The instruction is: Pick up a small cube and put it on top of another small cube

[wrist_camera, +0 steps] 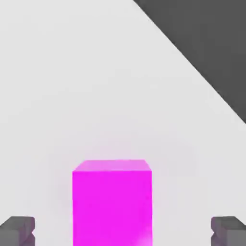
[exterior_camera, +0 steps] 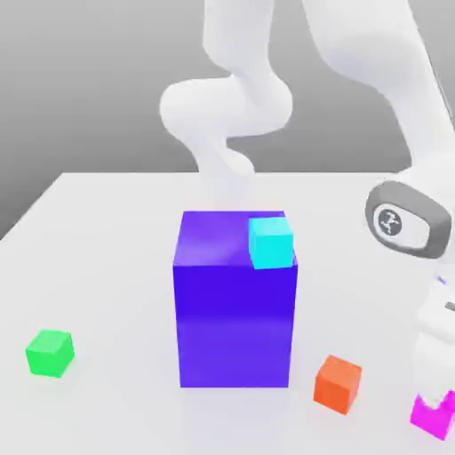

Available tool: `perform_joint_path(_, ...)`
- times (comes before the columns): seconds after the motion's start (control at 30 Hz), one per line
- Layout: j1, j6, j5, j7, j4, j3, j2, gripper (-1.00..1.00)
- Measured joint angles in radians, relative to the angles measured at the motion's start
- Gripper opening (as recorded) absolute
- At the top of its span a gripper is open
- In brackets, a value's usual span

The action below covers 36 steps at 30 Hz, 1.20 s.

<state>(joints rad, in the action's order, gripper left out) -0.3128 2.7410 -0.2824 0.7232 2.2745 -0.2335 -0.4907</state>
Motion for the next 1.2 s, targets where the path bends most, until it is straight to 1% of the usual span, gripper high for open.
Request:
perform_joint_path(0.03,-0.012,0.021,-0.012,0.009,-0.006,0.014,-0.027,-1.00)
perform_joint_path(0.27,-0.013,0.022,-0.013,0.010,-0.007,0.015,-0.030,-1.00)
perform_joint_path(0.4,0.027,-0.069,0.051,-0.039,0.022,-0.039,0.091,-1.00)
perform_joint_path(0.43,0.041,-0.079,0.063,-0.059,0.015,-0.045,0.113,-1.00)
perform_joint_path(0.67,0.248,-0.087,0.131,-0.176,0.102,0.077,0.235,-1.00)
perform_joint_path(0.93,0.483,-0.073,0.221,-0.313,0.247,0.248,0.384,-1.00)
perform_joint_path(1.03,0.666,-0.074,0.258,-0.370,0.310,0.338,0.442,-1.00)
perform_joint_path(1.1,0.808,-0.058,0.298,-0.429,0.334,0.400,0.427,-1.00)
perform_joint_path(1.2,0.841,0.025,0.353,-0.484,0.336,0.393,0.333,-1.00)
